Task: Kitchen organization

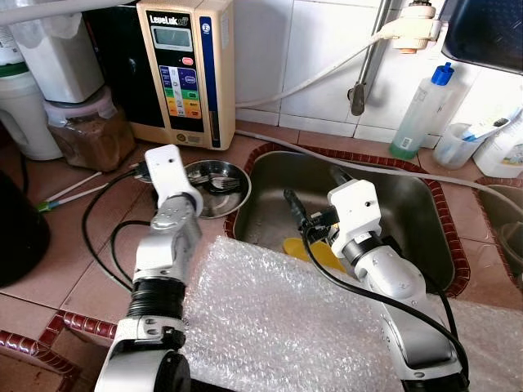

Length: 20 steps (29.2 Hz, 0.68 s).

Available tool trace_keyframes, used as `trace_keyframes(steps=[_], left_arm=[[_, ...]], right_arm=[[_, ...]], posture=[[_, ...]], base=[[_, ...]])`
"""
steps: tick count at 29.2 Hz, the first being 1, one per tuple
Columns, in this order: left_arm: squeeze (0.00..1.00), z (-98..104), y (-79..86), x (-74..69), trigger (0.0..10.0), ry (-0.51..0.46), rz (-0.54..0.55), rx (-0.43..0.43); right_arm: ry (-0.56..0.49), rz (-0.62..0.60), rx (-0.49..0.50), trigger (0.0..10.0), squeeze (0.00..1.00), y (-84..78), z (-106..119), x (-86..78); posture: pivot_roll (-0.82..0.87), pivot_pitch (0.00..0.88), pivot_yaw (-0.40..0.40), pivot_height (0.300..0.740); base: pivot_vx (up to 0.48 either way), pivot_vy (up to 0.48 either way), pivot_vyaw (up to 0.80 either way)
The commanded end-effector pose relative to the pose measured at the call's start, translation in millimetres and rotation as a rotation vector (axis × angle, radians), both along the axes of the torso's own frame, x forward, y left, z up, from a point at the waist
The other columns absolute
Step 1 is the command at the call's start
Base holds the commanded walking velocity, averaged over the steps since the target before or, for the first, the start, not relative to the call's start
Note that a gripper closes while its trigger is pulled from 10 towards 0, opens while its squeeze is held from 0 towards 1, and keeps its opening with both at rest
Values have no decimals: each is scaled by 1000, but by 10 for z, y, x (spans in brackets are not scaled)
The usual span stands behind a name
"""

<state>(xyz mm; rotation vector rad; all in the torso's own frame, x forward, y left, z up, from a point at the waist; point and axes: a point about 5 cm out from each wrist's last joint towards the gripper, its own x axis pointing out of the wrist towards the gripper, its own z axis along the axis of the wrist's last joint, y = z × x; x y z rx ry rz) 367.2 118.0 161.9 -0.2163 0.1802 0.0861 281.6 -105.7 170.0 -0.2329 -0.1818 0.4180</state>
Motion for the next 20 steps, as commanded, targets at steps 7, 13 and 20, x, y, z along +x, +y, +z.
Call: trace_keyframes(steps=[7,13,20], left_arm=[[0,20,-162,8,10000,60,-69,-34],[0,-53,-157,5,10000,164,-49,-90],[0,-69,-143,-7,10000,237,-29,-109]], right_arm=[[7,8,-17,10000,0,18,-27,14],[12,16,-26,10000,0,34,-41,22],[14,17,-32,10000,0,40,-51,31]], posture=[[32,0,21,740],[37,0,18,740],[45,0,23,740]], base=[[0,0,0],[0,0,0],[0,0,0]])
